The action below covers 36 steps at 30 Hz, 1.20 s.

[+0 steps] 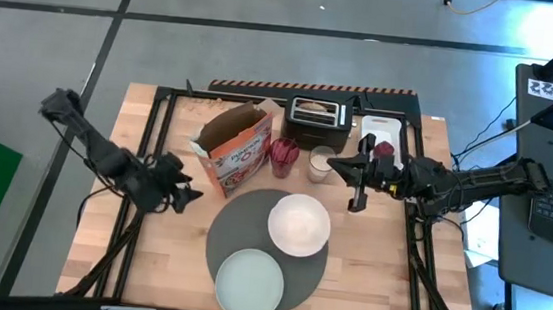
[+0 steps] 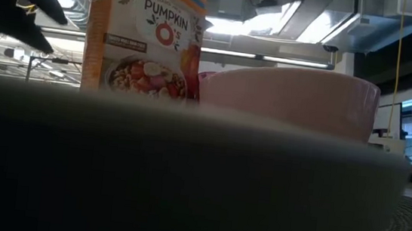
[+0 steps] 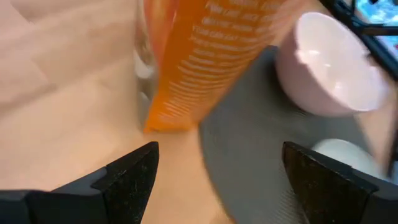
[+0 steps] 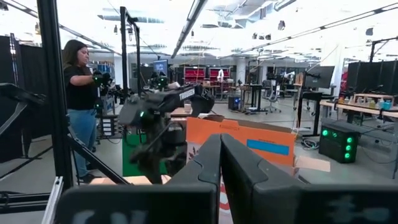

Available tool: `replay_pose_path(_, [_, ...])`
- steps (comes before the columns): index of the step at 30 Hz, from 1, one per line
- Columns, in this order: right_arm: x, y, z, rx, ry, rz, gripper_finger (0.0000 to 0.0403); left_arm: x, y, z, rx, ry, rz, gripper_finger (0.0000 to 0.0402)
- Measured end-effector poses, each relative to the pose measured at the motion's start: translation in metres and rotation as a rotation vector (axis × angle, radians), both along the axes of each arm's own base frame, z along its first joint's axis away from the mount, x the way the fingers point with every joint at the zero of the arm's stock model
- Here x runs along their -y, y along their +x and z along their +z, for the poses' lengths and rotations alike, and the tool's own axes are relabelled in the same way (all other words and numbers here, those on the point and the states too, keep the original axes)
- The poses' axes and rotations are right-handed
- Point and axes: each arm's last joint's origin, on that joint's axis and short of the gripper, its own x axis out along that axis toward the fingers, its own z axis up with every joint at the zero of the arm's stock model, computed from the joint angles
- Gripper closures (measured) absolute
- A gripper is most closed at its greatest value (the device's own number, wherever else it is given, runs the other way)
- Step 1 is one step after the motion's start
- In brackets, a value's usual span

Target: Arrange a breakfast setting

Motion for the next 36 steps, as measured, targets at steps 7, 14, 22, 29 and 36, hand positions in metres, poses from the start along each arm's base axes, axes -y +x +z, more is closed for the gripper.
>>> replay_pose_path(7, [0.001,0.000,0.000,0.005,0.066,-0.012,0.0388,0.015,0.005,-0.033,-0.009,0.261,0.011,0.0066])
replay_pose_path(14, [0.001,0.000,0.000,0.011,0.119,-0.019,0.0388,0.023,0.016,-0.060,-0.018,0.366,0.068,0.0066])
replay_pose_path(22, [0.002,0.000,0.000,0.016,0.157,-0.022,0.0388,0.026,0.026,-0.076,-0.022,0.473,0.106,0.0066])
replay_pose_path(29, [0.002,0.000,0.000,0.017,0.163,-0.039,0.0388,0.024,0.039,-0.089,-0.057,0.481,0.154,0.0066])
replay_pose_path(36, [0.002,0.000,0.000,0.013,0.162,-0.039,0.0388,0.023,0.044,-0.094,-0.089,0.430,0.163,0.0066])
